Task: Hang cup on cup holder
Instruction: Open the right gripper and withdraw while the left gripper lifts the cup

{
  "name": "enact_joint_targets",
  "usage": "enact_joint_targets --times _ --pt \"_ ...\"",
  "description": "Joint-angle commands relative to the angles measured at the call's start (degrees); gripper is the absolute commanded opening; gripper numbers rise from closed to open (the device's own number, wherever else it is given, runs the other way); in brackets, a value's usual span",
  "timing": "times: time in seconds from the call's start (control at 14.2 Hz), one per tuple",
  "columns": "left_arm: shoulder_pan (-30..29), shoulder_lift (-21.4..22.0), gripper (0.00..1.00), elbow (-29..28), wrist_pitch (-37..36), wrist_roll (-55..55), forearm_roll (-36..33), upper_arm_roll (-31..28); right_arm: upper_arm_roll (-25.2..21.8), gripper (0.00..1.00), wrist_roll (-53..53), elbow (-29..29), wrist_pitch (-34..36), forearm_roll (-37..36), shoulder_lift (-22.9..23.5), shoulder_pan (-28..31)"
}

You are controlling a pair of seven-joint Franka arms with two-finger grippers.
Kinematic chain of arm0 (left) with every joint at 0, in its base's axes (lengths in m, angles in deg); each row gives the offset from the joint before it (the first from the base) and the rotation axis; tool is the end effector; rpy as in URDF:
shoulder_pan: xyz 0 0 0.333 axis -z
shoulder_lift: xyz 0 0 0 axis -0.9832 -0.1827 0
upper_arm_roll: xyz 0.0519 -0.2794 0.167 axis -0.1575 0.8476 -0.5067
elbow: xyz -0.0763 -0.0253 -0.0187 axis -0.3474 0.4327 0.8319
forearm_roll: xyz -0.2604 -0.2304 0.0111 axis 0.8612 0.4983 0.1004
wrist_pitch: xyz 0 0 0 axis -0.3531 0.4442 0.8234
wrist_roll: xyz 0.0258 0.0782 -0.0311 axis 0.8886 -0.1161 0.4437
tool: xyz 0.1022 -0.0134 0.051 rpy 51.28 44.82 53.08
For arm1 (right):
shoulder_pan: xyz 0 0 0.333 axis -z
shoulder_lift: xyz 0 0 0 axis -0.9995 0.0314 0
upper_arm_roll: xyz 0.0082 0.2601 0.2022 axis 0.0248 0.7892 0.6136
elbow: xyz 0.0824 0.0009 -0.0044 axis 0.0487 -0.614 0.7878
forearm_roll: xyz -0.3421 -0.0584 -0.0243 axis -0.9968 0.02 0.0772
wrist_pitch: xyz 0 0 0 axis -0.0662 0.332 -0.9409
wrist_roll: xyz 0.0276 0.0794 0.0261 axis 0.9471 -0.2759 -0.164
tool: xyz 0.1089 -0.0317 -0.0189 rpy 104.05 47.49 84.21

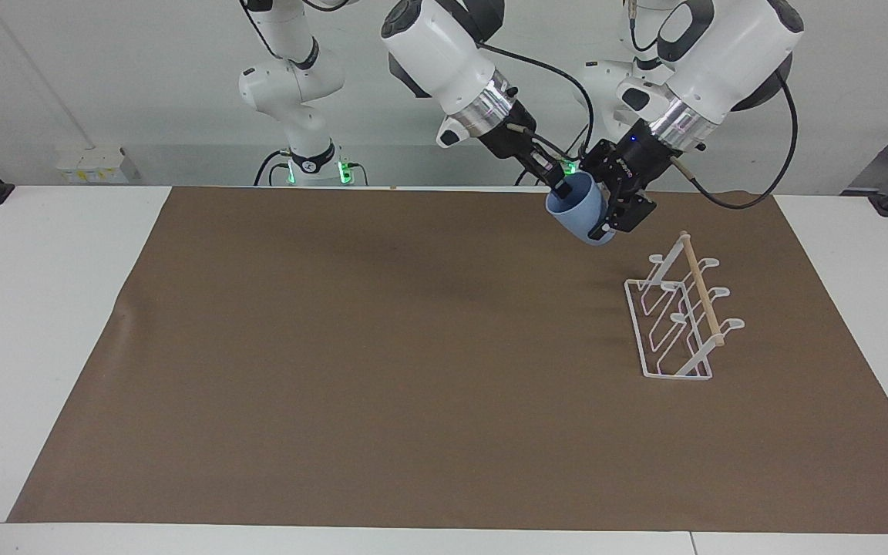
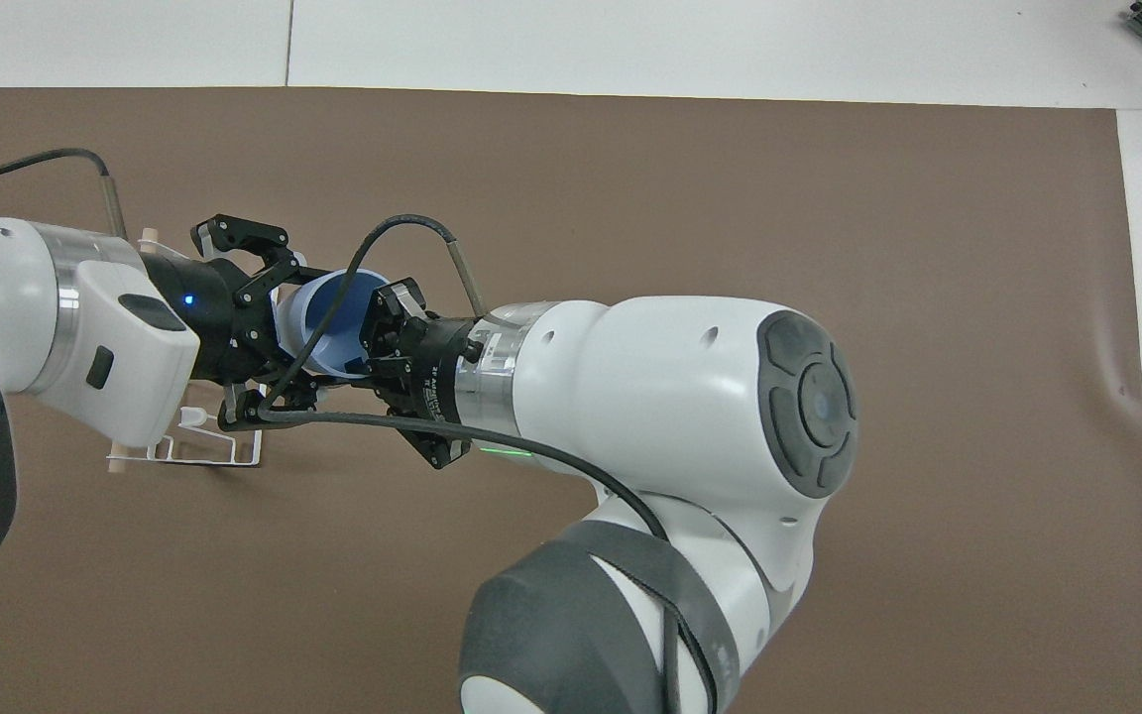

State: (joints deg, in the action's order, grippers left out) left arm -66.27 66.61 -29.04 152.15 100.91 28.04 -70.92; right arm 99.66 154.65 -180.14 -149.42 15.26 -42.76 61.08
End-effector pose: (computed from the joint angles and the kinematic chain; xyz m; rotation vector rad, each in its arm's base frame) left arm 0.4673 -0.1820 0.6175 2.0972 -1.8346 0.5689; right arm 0.4687 0.4026 0.6125 -2.0088 1.2957 0.3519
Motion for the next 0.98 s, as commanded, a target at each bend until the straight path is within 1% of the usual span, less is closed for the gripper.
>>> enact_joint_targets --times 0.0,0.14,0.21,0.42,0.56,0.7,0.77,0.91 --pt "0.6 0.1 0.0 0.3 -1.7 -1.4 0.5 -0.9 0.6 0.0 0.9 1.7 -1.0 -0.6 0.8 0.5" --pt "0.3 0.0 0.0 0.5 -1.7 -1.4 0.4 -1.0 0.6 0.0 0.9 1.6 -1.0 -0.6 0.8 0.5" --pt "-0.4 0.0 0.0 0.6 -1.7 -1.4 0.3 -1.0 0.5 0.11 0.9 1.6 -1.0 -0.6 0.8 0.5" --pt "-0.5 -0.1 0.0 1.0 -2.1 -1.3 -1.9 -1.0 0.5 0.32 0.9 1.7 -1.0 -0.5 0.8 0.7" --pt "-0.5 -0.4 0.0 1.0 -2.0 -1.4 -2.8 -1.0 0.4 0.37 0.9 1.7 -1.0 -0.5 0.8 0.8" --pt "-0.5 -0.5 0.0 1.5 -1.9 -1.4 -6.8 -1.0 0.4 0.43 0.9 1.7 -1.0 -0.5 0.8 1.0" --pt "-0.6 -0.5 0.0 1.6 -1.9 -1.5 -9.1 -1.0 0.3 0.43 0.9 1.7 -1.0 -0.6 0.8 1.1" --pt "-0.7 -1.9 0.0 3.8 -1.5 -2.0 -15.3 -1.1 0.2 0.43 0.6 1.8 -0.9 -1.1 0.8 1.9"
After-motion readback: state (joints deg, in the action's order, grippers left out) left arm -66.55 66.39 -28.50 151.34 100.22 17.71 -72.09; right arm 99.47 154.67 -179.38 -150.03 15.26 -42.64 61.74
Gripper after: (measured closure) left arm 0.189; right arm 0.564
